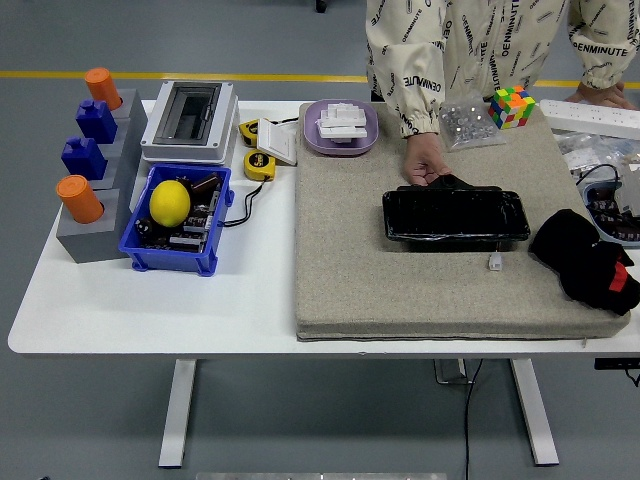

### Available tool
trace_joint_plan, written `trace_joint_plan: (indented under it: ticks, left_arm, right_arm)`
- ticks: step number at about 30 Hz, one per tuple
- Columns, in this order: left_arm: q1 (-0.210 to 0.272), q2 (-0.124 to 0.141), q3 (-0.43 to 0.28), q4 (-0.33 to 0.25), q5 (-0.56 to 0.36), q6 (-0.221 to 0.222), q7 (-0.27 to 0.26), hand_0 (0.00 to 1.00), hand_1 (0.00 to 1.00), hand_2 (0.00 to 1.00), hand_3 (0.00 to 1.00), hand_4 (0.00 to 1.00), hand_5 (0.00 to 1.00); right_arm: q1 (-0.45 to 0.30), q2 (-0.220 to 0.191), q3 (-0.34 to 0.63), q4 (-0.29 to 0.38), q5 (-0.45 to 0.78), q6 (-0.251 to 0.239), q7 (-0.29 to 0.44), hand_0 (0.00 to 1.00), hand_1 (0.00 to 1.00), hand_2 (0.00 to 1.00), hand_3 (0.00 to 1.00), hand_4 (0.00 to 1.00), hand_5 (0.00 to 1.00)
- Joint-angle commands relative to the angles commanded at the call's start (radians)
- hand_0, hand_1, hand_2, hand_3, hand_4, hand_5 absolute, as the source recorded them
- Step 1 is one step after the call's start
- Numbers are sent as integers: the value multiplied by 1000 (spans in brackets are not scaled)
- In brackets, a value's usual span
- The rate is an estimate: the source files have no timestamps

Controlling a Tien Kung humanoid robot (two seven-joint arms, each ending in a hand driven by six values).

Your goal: Pick the rag up,wipe the panel,place it on the desk

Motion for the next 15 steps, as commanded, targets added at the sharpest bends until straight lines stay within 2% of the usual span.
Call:
trace_joint_plan:
  ticks: [5, 15]
  left_arm:
    - [2, 0, 5, 1, -2, 0, 0, 610, 641, 655, 561, 627, 438]
    - [6, 5, 13, 0, -3, 0, 0, 611, 641, 654, 562, 626, 437]
  right_arm:
    - [-2, 1, -14, -29, -161, -10, -31, 880, 823, 882, 855, 998, 779]
    - [-21, 35, -23, -109, -590, -48, -109, 883, 826, 889, 862, 998, 759]
